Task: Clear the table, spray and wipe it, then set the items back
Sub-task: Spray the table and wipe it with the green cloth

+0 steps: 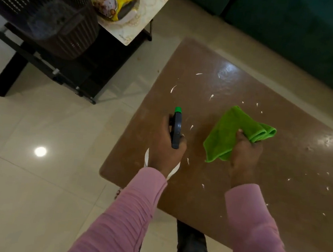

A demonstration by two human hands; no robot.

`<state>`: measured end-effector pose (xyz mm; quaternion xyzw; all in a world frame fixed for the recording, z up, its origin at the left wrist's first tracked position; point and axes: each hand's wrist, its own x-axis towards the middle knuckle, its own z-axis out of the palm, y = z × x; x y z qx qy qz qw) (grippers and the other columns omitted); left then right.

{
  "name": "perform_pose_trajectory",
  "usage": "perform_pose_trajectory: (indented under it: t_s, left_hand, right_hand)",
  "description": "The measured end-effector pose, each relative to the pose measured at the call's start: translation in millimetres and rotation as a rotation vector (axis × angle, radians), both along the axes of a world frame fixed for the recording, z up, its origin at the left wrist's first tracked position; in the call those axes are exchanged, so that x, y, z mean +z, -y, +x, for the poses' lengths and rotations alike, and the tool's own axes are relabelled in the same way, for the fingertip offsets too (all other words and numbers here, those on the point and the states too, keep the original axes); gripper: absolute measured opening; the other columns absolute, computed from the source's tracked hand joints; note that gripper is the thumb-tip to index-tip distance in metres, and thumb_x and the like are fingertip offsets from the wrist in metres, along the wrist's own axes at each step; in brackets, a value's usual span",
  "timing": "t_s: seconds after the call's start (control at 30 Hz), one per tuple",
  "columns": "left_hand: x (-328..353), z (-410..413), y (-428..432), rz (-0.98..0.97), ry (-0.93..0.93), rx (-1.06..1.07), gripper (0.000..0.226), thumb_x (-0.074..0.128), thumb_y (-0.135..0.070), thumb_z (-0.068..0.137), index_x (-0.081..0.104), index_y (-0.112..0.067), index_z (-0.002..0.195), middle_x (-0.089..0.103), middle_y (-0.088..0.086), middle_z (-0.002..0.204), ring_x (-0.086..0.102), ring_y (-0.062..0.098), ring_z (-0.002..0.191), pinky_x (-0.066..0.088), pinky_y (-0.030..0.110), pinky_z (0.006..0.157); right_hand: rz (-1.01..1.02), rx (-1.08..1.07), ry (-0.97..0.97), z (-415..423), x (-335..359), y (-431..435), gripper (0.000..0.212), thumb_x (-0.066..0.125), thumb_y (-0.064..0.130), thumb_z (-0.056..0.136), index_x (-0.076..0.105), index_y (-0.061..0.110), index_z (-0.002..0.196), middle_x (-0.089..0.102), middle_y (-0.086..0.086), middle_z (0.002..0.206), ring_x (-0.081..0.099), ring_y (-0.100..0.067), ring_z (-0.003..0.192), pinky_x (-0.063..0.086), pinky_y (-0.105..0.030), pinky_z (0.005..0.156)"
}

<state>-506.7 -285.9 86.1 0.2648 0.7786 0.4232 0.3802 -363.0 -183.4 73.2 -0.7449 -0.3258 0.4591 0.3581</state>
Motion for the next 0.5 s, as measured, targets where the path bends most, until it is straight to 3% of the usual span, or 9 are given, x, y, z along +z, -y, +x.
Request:
perform_pose_trajectory:
  t_s: [0.17, 0.27, 0.33, 0.43, 0.5]
  left_hand:
    - [-3, 28, -49, -0.027, 0.033, 0.106, 0.026, 0.066, -0.009, 0.088, 0.050, -0.022, 0.104, 0.053, -0.016, 0.078, 0.056, 0.002, 0.070, 0.040, 0.003, 0.063]
    - [-3, 41, -80, -0.058, 0.015, 0.143, 0.024, 0.065, -0.013, 0.089, 0.052, -0.023, 0.107, 0.055, -0.017, 0.083, 0.058, 0.006, 0.074, 0.041, 0.000, 0.062]
    - [-9, 46, -98, -0.082, -0.037, 0.153, 0.020, 0.065, -0.014, 0.089, 0.054, -0.021, 0.105, 0.054, -0.016, 0.077, 0.056, 0.009, 0.068, 0.042, 0.003, 0.059]
    - [-21, 52, -122, -0.124, -0.080, 0.170, 0.009, 0.062, -0.015, 0.090, 0.057, -0.019, 0.096, 0.052, -0.009, 0.068, 0.050, 0.012, 0.058, 0.040, 0.016, 0.055]
    - [-31, 53, -132, -0.167, -0.097, 0.193, 0.004, 0.060, -0.016, 0.090, 0.059, -0.018, 0.088, 0.052, -0.005, 0.063, 0.048, 0.015, 0.054, 0.041, 0.024, 0.053]
  right_hand:
    - [0.083, 0.028, 0.067, 54, 0, -61, 0.019, 0.063, 0.013, 0.086, 0.065, 0.024, 0.102, 0.066, 0.008, 0.093, 0.063, -0.002, 0.079, 0.052, -0.032, 0.080]
    - [0.172, 0.126, 0.207, 78, 0, -107, 0.012, 0.060, 0.036, 0.076, 0.067, 0.044, 0.081, 0.066, 0.012, 0.082, 0.067, -0.015, 0.084, 0.055, -0.046, 0.082]
    - [0.178, 0.201, 0.289, 81, -3, -130, 0.015, 0.058, 0.036, 0.080, 0.067, 0.037, 0.092, 0.068, 0.002, 0.087, 0.066, -0.024, 0.087, 0.053, -0.048, 0.078]
    - [0.131, 0.363, 0.389, 76, -23, -153, 0.024, 0.055, 0.019, 0.091, 0.060, 0.010, 0.113, 0.065, -0.018, 0.105, 0.061, -0.035, 0.096, 0.040, -0.034, 0.072]
    - [0.037, 0.483, 0.412, 66, -40, -152, 0.032, 0.053, 0.017, 0.094, 0.055, 0.006, 0.124, 0.063, -0.020, 0.115, 0.059, -0.037, 0.102, 0.038, -0.032, 0.075]
